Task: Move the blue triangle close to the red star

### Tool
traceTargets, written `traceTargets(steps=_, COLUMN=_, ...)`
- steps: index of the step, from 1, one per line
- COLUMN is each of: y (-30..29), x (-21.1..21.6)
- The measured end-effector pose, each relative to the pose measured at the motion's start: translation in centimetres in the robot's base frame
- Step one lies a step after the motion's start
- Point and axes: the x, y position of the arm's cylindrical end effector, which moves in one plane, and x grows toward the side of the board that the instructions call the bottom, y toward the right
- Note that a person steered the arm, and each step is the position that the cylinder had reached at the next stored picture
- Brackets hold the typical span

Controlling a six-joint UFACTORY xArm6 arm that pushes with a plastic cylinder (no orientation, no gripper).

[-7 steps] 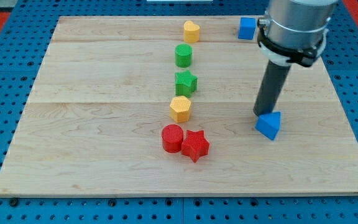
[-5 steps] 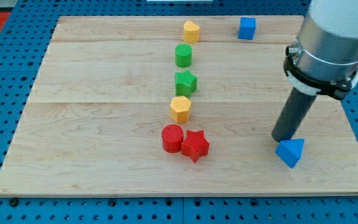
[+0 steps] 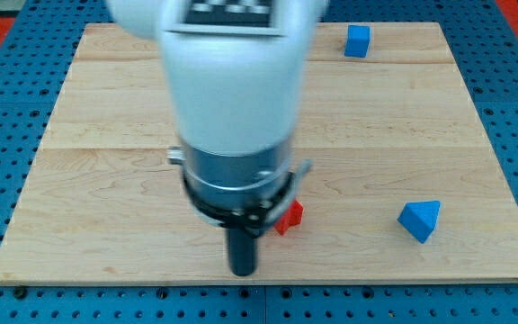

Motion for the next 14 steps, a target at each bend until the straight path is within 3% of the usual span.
traceTargets(steps=2, y=1.7, x=-2.9)
traceTargets(steps=3, y=9.5, x=-3.3)
traceTargets(steps=4, y=13.5, x=-3.1)
traceTargets(steps=6, y=11.2, x=-0.8)
traceTargets(steps=7, y=18.2, x=1.7)
traceTargets(steps=8, y=22.2, x=0.7)
traceTargets(steps=10, y=20.9, x=-4.3)
traceTargets(steps=11, y=26.7, x=-3.6)
traceTargets(steps=13, y=20.7, x=-9.0)
traceTargets(steps=14, y=15.9, x=-8.7)
